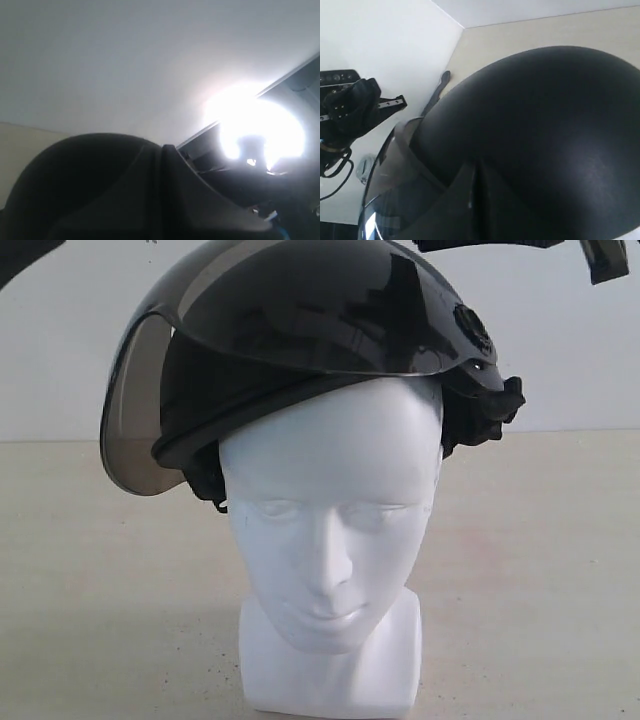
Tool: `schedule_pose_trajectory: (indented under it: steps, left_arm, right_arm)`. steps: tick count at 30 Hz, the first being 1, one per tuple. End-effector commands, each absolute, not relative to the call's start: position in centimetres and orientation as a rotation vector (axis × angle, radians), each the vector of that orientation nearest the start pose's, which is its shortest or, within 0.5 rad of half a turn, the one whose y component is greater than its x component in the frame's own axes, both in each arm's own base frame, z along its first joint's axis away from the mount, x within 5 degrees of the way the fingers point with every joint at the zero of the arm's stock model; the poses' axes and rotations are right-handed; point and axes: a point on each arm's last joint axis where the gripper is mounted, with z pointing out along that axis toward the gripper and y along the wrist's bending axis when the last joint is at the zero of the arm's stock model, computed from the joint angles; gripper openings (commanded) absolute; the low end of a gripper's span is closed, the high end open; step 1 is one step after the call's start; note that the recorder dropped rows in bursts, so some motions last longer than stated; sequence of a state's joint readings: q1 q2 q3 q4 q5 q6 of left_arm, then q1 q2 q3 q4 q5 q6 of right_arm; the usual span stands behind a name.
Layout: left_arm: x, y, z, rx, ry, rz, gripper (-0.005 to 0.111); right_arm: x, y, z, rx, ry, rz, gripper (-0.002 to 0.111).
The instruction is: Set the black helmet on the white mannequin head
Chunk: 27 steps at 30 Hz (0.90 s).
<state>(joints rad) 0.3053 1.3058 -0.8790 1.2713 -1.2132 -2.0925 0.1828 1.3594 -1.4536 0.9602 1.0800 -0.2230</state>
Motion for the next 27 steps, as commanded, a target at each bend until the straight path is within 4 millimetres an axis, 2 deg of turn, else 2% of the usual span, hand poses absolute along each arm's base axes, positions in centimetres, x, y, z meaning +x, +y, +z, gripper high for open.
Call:
schedule_pose_trajectory:
  steps: [1, 8, 11, 22, 27]
  left_arm:
    - [26.3, -1.9, 35.0, -0.046, 1.650, -1.483, 0.004]
    - [26.0, -4.5, 34.1, 0.081, 1.757, -1.512, 0.004]
    - [25.9, -4.6, 33.4, 0.104, 1.802, -1.498, 0.004]
    - [25.6, -4.8, 32.7, 0.144, 1.865, -1.469, 0.004]
    - [25.3, -5.9, 32.6, 0.189, 1.877, -1.495, 0.004]
  right_arm:
    - [25.0, 12.0, 43.6, -0.336, 2.237, 1.202, 0.000]
    - [24.0, 13.2, 41.3, -0.425, 2.361, 1.203, 0.000]
    - [23.6, 13.5, 40.7, -0.483, 2.400, 1.199, 0.000]
    - [21.8, 12.3, 41.7, -0.509, 2.411, 1.041, 0.000]
    - [21.7, 12.2, 41.7, -0.493, 2.424, 1.020, 0.000]
